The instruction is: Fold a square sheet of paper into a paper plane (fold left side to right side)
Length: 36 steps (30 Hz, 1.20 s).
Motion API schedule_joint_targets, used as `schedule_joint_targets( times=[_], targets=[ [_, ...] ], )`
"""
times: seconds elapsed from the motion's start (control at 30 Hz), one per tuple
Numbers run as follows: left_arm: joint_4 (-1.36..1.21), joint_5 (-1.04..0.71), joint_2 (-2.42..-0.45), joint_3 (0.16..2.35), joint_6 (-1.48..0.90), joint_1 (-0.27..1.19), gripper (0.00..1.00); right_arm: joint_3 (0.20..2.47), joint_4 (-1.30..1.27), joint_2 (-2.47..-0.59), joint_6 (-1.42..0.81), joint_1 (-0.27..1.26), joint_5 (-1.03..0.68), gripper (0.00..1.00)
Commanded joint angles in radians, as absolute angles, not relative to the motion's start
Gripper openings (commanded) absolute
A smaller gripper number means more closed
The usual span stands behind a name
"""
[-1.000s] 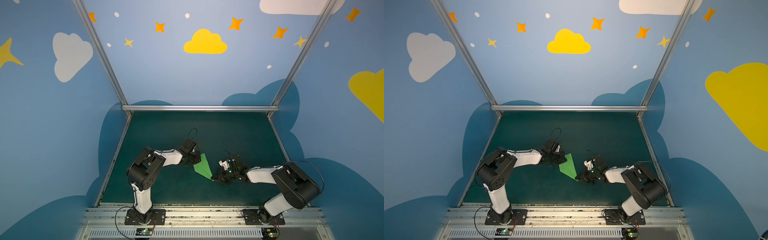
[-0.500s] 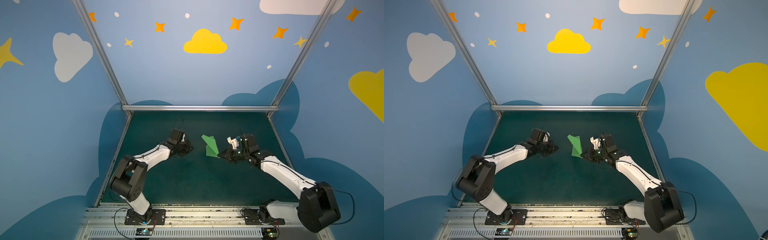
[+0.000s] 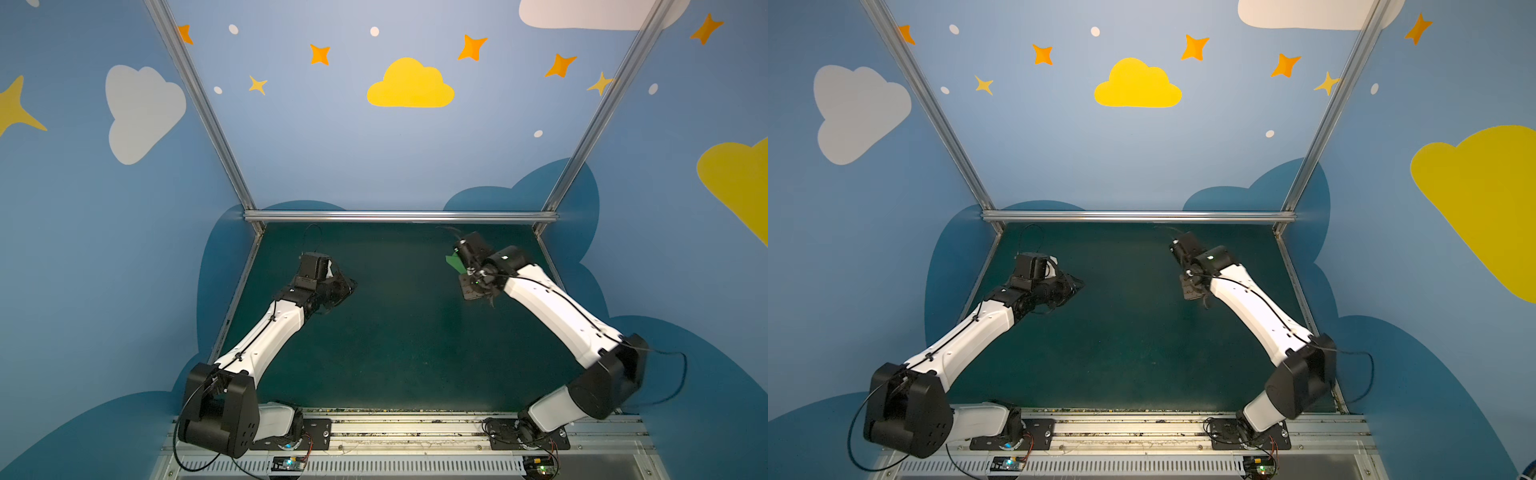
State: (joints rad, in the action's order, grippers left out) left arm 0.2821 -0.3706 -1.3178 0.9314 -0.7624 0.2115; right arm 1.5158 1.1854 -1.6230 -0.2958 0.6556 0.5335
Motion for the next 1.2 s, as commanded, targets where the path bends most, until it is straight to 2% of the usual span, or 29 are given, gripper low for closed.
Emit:
schedule_joint_targets(
  times=[0.0,0.13,0.37,0.4,0.43,0.5,0.53,0.6,0.67,0.83,0.97,1.03,1.17],
  targets=[
    [0.326,-0.378,-1.286,0.929,-0.753,0.182,0.29,1.51,1.472,-1.763,-0.368,0.752,0.853,0.0],
    [0.337,-0.394,-1.27,0.93,-0.753,0.159,0.3,1.454,1.511,-1.9,-0.477,0.891,0.846,0.0],
    [0.344,-0.424,-1.266,0.936,-0.747,0.138,0.3,1.502,1.47,-2.116,-0.564,1.119,0.712,0.0],
    [0.346,-0.426,-1.267,0.938,-0.746,0.137,0.3,1.515,1.453,-2.14,-0.56,1.141,0.679,0.04],
    [0.348,-0.429,-1.267,0.937,-0.744,0.136,0.3,1.524,1.434,-2.152,-0.556,1.157,0.651,0.13],
    [0.349,-0.43,-1.272,0.936,-0.74,0.132,0.3,1.543,1.381,-2.157,-0.533,1.186,0.576,0.39],
    [0.349,-0.43,-1.274,0.936,-0.739,0.13,0.3,1.547,1.355,-2.147,-0.519,1.19,0.538,0.47],
    [0.346,-0.433,-1.283,0.937,-0.739,0.125,0.3,1.551,1.293,-2.103,-0.492,1.188,0.459,0.55],
    [0.343,-0.439,-1.291,0.939,-0.739,0.122,0.3,1.536,1.228,-2.032,-0.464,1.163,0.371,0.58],
    [0.338,-0.475,-1.313,0.946,-0.721,0.12,0.31,1.451,1.094,-1.843,-0.401,1.021,0.19,0.57],
    [0.338,-0.531,-1.339,0.953,-0.699,0.121,0.33,1.364,0.998,-1.741,-0.346,0.828,0.081,0.53],
    [0.334,-0.54,-1.339,0.946,-0.705,0.126,0.33,1.321,0.953,-1.705,-0.331,0.734,0.042,0.48],
    [0.336,-0.537,-1.333,0.936,-0.713,0.15,0.35,1.242,0.857,-1.677,-0.317,0.564,-0.069,0.3]
  ],
)
